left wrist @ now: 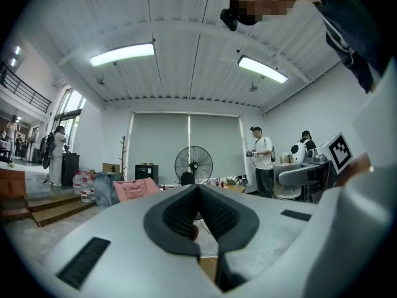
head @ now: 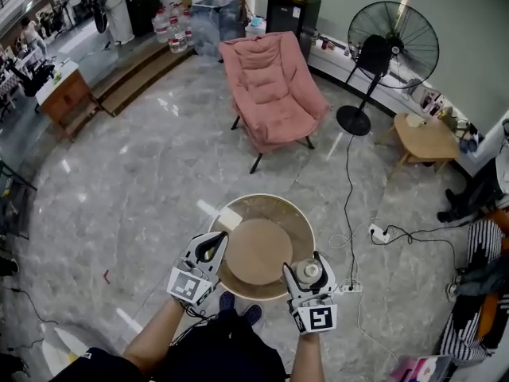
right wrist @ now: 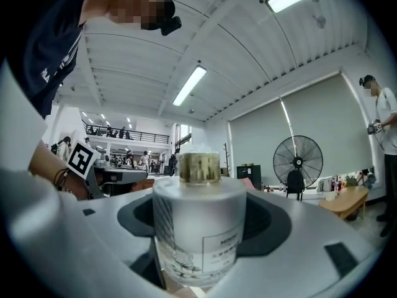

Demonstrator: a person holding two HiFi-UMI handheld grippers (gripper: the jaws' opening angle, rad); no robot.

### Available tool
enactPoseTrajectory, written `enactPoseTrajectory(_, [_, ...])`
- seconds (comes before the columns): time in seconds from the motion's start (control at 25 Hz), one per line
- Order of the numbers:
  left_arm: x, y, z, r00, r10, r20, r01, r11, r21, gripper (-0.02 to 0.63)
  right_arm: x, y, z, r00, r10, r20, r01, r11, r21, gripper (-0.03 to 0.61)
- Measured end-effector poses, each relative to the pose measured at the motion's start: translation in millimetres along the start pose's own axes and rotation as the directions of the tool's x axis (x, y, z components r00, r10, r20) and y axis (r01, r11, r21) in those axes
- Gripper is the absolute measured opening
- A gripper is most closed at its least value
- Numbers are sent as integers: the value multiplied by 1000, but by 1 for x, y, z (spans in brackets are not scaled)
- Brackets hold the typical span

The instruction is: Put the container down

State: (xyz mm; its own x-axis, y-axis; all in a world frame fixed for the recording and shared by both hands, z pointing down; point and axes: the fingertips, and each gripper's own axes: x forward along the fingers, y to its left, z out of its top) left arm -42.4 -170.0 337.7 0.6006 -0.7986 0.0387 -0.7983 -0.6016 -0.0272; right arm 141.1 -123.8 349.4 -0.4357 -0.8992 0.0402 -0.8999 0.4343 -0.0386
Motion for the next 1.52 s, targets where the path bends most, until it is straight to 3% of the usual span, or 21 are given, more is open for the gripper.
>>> enactPoseTrajectory(0.16, [2, 8, -14, 1000, 2, -24, -2, 1000, -1, 26, 13, 2, -10, 1000, 8, -12, -8, 1000, -5, 350])
enactPoseTrajectory(0.32, [3, 18, -52, 997, 13, -79, -14, 1000, -14, 26, 30, 1, -30, 1000, 12, -21, -12, 1000, -3, 350])
enactPoseTrajectory(0.6, [7, 33, -118, 993, 19, -120, -25, 998, -51, 26, 63, -14, -99, 998, 19, -65, -19, 1000, 0, 350])
enactPoseTrajectory(0.92, [23, 42, -203, 987, 43, -153, -57, 995, -87, 26, 89, -33, -201, 995, 15, -100, -11, 999, 38, 350])
enactPoseTrajectory(1.52, [59, 41, -360, 973, -36, -228, 8, 992, -123, 26, 157, -60, -421, 986, 3, -169, 5, 999, 48, 350])
